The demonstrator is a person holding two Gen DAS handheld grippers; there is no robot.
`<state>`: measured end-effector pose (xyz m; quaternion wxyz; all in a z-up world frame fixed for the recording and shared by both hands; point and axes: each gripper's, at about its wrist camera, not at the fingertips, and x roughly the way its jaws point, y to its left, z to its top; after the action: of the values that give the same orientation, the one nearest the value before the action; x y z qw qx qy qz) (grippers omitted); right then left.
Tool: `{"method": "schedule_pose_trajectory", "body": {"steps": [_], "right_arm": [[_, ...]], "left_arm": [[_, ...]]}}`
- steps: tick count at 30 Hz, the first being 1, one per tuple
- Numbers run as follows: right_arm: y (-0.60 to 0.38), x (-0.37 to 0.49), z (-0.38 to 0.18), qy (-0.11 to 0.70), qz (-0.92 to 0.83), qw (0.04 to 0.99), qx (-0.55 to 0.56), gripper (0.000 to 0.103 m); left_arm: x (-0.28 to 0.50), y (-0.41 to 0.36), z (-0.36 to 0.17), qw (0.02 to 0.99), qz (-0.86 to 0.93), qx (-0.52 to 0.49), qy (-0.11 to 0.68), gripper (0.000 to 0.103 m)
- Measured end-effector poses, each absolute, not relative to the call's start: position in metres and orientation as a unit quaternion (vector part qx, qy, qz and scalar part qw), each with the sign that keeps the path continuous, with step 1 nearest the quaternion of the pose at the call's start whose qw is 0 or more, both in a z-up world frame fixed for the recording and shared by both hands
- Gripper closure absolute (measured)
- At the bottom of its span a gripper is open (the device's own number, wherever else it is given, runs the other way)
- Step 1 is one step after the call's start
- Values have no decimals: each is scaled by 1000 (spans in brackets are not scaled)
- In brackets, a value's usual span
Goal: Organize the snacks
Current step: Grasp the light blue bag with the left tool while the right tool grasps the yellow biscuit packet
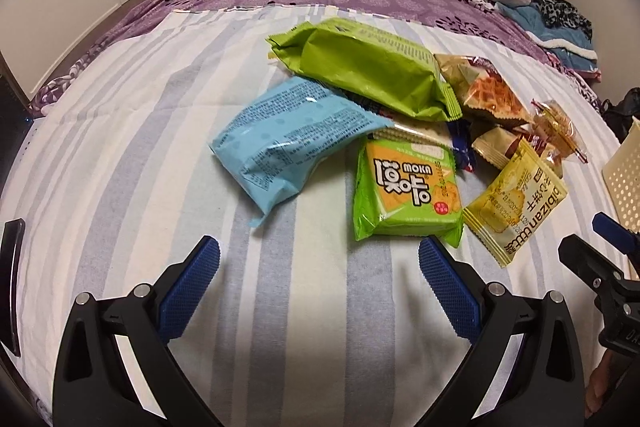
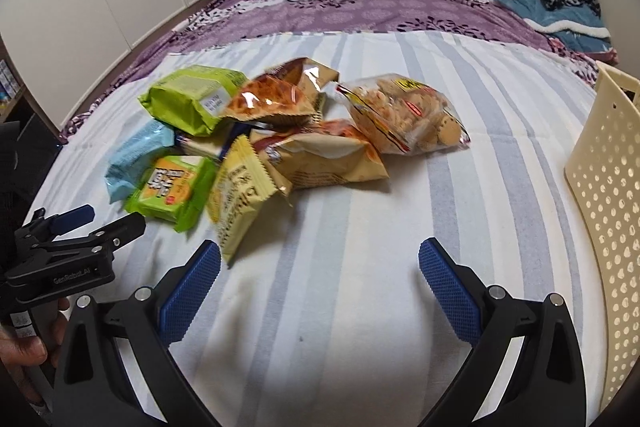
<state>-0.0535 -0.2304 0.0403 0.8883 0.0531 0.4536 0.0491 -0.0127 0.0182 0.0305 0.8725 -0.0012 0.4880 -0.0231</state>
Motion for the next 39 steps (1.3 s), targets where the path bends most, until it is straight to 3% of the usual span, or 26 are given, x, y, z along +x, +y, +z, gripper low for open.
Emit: {"method": "schedule_pose_trajectory", "body": {"steps": [11, 30, 35, 39], "right_arm": [[-210, -52, 42, 453, 93, 886, 46, 5], [-191, -37, 32, 469, 113, 875, 34, 5], [-188, -32, 32, 471, 116, 873, 38, 5], [-184, -29, 29, 475, 119, 871, 41, 8]], "left_arm": [[0, 43, 38, 878, -19, -15, 478, 2], [68, 50, 22, 868, -82, 53, 486, 3], [69, 46, 16, 867, -96, 52, 487, 33], [65, 49, 17, 868, -95, 32, 487, 41]]}}
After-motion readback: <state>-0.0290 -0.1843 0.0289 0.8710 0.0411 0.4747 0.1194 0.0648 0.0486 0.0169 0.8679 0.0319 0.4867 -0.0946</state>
